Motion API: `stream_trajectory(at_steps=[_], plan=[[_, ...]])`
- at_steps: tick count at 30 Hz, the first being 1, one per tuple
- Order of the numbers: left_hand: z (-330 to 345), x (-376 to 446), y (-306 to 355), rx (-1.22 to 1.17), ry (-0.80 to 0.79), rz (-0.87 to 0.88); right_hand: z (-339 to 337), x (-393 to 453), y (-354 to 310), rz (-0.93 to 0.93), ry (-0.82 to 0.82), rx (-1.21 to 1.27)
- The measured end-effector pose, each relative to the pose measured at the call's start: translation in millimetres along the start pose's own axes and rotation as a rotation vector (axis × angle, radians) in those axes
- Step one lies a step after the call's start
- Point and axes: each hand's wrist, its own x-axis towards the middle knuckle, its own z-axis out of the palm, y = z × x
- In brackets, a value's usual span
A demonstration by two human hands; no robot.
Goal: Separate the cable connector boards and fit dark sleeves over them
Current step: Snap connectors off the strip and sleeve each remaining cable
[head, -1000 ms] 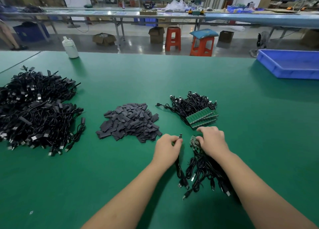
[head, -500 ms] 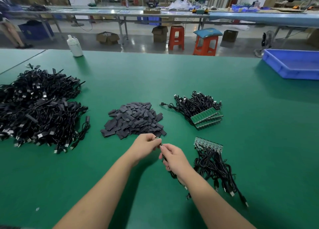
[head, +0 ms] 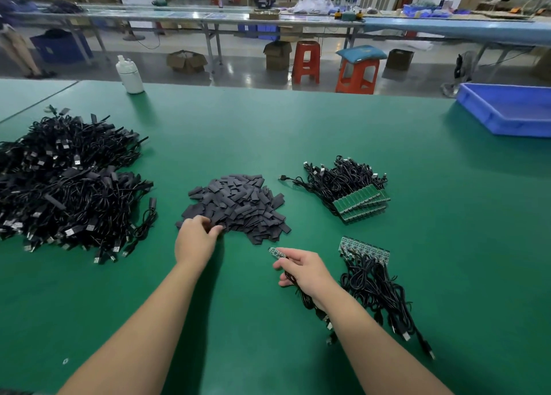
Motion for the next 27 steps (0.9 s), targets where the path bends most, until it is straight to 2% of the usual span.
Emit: stream_trajectory(at_steps=[6,10,12,14,16,19,27], plan=[[2,8,-4,0.082,-0.044,-0.041,-1,1,8,-0.045,-0.079,-0.204],[-1,0,1,-0.036,0.020,0.034,-3,4,10,-0.034,-0.089,-0.224],[-2,-12,7,-0.106,-0.067,0.101,-3,6,12,-0.018,-0.100,-0.227],[-2,-29,12,-0.139,-0.224,0.186,-3,7,12,-0.008,-0.114,-0.219],[-1,-44,11,-0.082,-0.333,0.346,-3,7,12,-0.002,-0.127,-0.183],[4,-53,4,0.133,-0.446,0.578,-3,7,13,0.000,-0.132,-0.142],[3,-48,-2,0.366,-0.399,0.572,-3,7,14,-0.014,-0.149,-0.153]])
